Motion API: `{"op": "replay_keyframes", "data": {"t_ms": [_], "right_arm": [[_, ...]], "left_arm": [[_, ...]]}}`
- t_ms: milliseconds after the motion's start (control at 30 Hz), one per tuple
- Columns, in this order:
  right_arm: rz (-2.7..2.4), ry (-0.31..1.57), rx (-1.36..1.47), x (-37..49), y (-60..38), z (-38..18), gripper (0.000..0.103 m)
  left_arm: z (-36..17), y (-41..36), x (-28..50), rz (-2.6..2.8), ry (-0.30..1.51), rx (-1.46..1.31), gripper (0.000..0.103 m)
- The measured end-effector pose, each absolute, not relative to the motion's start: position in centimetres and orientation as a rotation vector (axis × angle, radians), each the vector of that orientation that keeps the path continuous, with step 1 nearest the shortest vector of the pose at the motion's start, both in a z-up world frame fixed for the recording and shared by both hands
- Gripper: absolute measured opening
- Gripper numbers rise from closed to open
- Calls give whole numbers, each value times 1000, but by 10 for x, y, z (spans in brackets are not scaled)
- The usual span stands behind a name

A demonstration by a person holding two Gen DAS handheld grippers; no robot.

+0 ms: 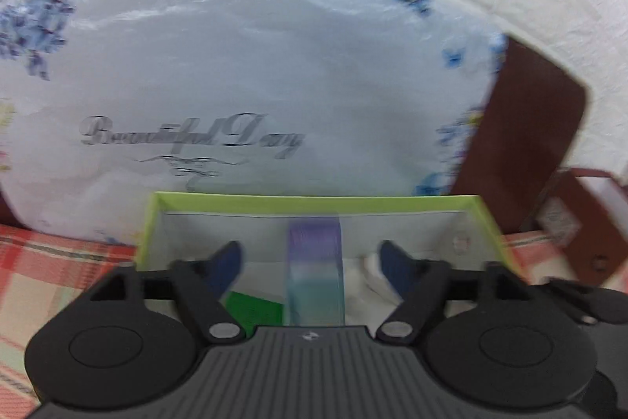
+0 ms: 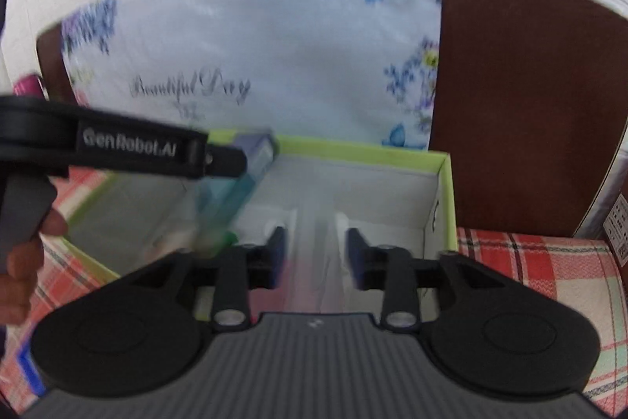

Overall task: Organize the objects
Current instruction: 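Open left tool over the lime box while right tool releases the tube inside, then bring both tools back over the remaining items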

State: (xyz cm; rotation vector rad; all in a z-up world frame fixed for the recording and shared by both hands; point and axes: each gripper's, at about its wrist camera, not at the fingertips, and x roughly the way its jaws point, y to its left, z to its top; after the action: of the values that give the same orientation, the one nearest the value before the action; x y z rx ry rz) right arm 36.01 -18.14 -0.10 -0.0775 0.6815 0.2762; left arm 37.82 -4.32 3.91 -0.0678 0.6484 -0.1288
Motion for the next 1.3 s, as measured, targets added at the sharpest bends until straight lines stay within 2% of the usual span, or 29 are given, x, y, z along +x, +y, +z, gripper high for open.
{"op": "replay_keyframes", "data": {"t_ms": [33,67,100,133,167,333,533,767,1033,1300], "right_arm": [[258,683,-95,361,-181,-6,82],[252,676,-103,360,-182,-9,87],[267,663,-102,357,-185,-10,88],[287,653,-93,354,-188,-9,92],[300,647,-80,350,-190,-7,98],[300,560,-65,321,-199,20,103],[274,461,-69,259,-207,60,103],[243,409,-72,161,-214,79,103],[222,448,-28,68,-221,52,103],[166,517,-14,23,-221,15,103]], "left_arm": [[37,-43,378,-98,635,-51,89],[36,-42,378,-90,627,-46,93],[36,-39,379,-92,629,-49,99],[36,-37,379,-92,632,-51,100],[37,-35,378,-87,634,-51,100],[61,-33,349,-99,574,-28,100],[94,-31,285,-86,578,-38,100],[101,-17,195,-72,533,-96,100],[70,-6,120,-70,570,-73,100],[35,-4,76,-48,632,-47,100]]}}
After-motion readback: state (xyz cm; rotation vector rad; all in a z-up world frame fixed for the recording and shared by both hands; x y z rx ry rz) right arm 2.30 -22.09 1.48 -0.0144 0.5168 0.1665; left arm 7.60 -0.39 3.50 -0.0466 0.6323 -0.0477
